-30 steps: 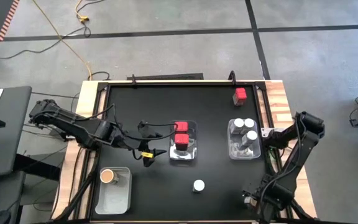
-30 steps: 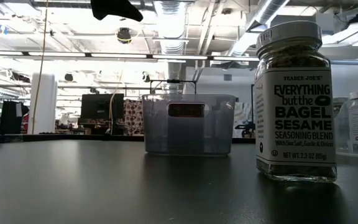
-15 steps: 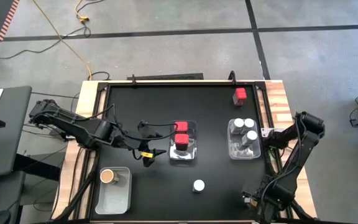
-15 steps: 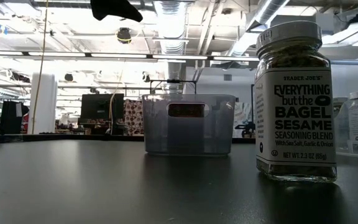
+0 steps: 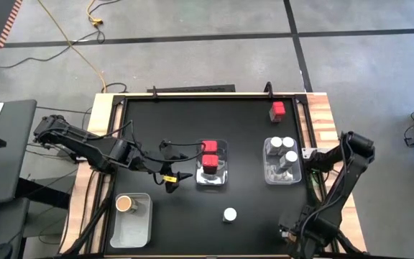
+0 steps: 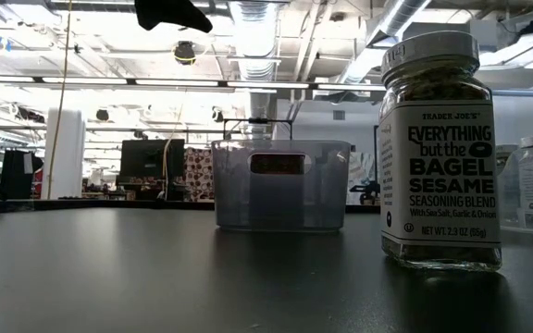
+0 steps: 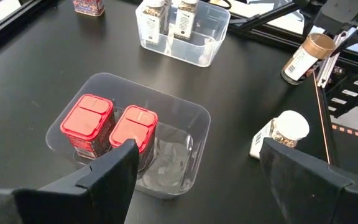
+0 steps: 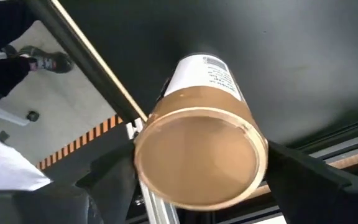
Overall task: Sort spices by type
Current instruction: Put the brown seasoning bottle into the gray bin
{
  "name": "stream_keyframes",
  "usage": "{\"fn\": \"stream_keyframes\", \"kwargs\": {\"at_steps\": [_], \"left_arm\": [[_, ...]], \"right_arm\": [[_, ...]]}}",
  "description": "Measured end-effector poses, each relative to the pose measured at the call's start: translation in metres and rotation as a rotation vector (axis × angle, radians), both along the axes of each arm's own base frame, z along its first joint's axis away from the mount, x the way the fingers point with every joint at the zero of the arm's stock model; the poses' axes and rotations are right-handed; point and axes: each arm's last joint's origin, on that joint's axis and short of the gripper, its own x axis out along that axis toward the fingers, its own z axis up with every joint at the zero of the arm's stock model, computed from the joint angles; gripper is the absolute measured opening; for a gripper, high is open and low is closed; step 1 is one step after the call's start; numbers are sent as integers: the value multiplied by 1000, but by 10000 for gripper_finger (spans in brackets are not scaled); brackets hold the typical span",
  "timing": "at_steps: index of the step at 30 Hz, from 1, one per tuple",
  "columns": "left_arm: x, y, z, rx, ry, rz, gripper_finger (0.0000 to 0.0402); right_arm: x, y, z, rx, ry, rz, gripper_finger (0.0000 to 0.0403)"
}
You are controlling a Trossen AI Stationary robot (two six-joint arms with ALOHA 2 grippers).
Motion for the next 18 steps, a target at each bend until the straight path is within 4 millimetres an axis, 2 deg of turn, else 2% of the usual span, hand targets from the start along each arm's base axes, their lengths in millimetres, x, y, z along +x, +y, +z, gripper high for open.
{"fn": "stream_keyframes", "kwargs": {"at_steps": [5,10,16,18], "left_arm": [[0,0,0,0,0,0,320],[0,0,0,1,1,-1,320],[-1,0,2,25,-6,-17,320],[-1,0,2,25,-7,-17,320]], "right_arm": [[1,1,-4,-23,9,9,343],[2,1,-7,-28,11,23,301],[5,-1,-6,-22,10,31,300],[7,-4,0,-19,9,24,300]]}}
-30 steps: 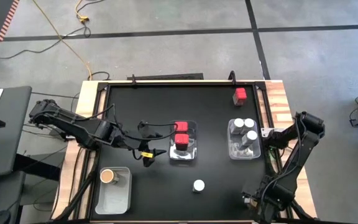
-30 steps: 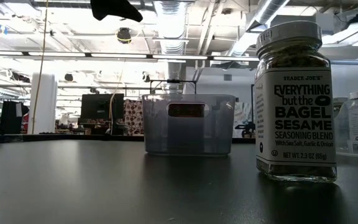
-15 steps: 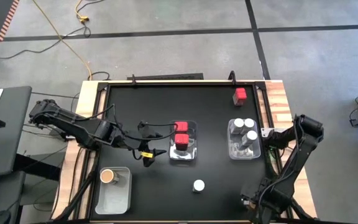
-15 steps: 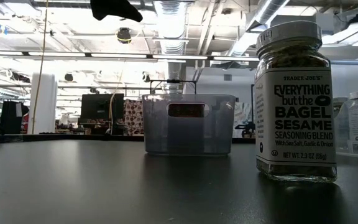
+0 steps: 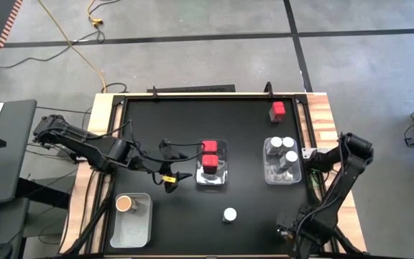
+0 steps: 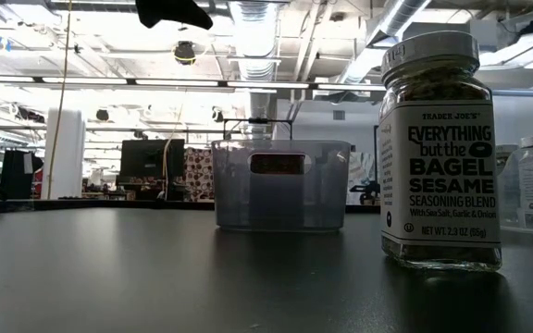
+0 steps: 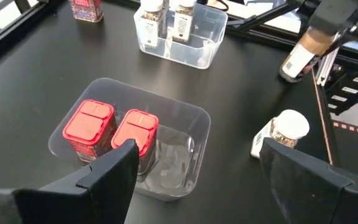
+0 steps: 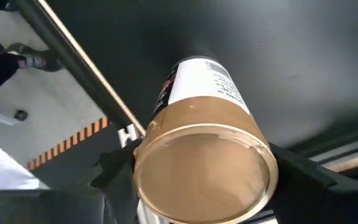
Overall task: Sort spices by type
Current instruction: Put the brown seasoning bottle into the gray bin
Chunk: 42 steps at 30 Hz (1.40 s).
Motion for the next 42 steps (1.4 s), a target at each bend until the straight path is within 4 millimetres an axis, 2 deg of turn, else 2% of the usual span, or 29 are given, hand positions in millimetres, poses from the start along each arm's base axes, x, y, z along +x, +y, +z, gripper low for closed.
{"fn": "stream_keyframes", "kwargs": {"at_steps": [6,10,15,18,26,31,34,42], "left_arm": [[0,-1,-1,-4,10,-21,320],[-1,-1,-1,-2,22,-37,320],[-10,-4,-4,55,89,-119,320],[-23,-4,-2,73,68,-148,320],[-70,8,-7,25,-10,-156,320],[-86,13,-14,11,-24,-155,320],[-90,14,-19,1,-12,-171,320],[-93,15,-33,28,67,-198,320]], "right_arm": [[8,-22,42,-49,-2,-40,300],[21,-42,82,-107,-36,-35,300],[50,-71,123,-79,-172,-79,300],[76,-87,134,-61,-226,-94,300],[156,-105,135,-62,-302,-13,300],[196,-107,125,-75,-298,18,300],[214,-106,118,-42,-325,3,300],[243,-110,83,-11,-270,-41,300]]}}
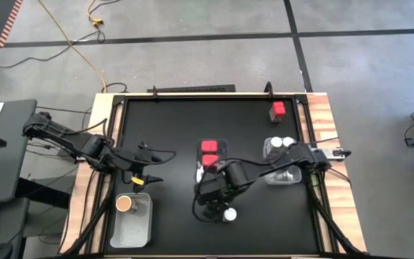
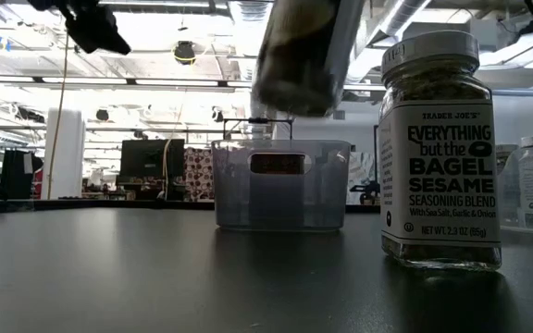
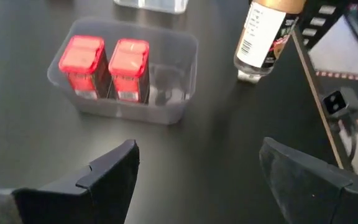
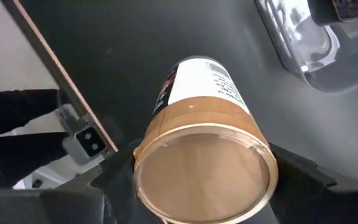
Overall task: Sort spices by type
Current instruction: Put the brown seasoning bottle into the gray bin
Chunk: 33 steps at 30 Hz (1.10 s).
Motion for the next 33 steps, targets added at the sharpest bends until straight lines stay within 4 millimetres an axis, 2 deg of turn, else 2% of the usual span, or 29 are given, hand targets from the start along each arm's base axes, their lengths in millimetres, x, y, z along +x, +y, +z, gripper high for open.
{"fn": "stream_keyframes", "kwargs": {"at_steps": [7,12,19,26,33], "left_arm": [[-1,0,-2,9,26,-5,320],[-1,0,-2,10,27,-5,320],[-2,0,-2,23,26,-13,320],[-2,0,-2,48,25,-30,320],[-2,0,-2,49,25,-30,320]], "right_arm": [[24,-5,-41,13,84,-2,300],[32,-5,-62,32,146,-4,300],[33,-5,-65,16,148,-34,301],[36,-5,-64,17,117,-49,376],[35,-5,-64,19,120,-64,379]]}}
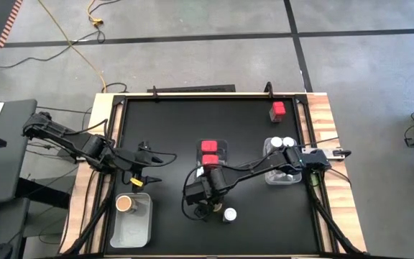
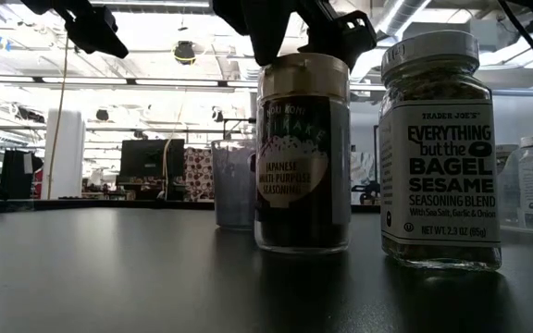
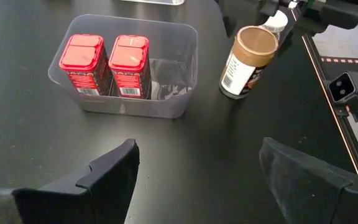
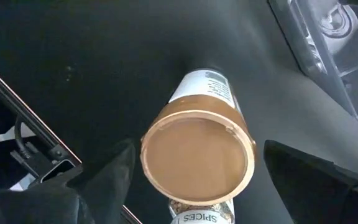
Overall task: Sort spices by type
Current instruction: Put the brown seasoning bottle into the gray bin
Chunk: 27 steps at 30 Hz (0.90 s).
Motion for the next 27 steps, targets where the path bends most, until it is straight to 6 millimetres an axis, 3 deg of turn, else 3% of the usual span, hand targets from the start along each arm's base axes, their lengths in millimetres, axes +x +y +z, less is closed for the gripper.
{"fn": "stream_keyframes", "kwargs": {"at_steps": [3,15,20,23,27], "left_arm": [[0,0,0,0,0,0,320],[0,0,1,-24,-8,14,320],[1,0,2,-30,-22,15,320],[2,-1,3,-37,-35,15,320],[2,-1,4,-40,-40,16,320]], "right_arm": [[-3,-2,8,5,-16,-3,376],[-43,-6,79,-84,-158,-26,376],[-38,-9,90,-118,-293,-21,377],[-41,3,87,-271,-326,78,377],[-64,37,83,-396,-293,103,377]]}}
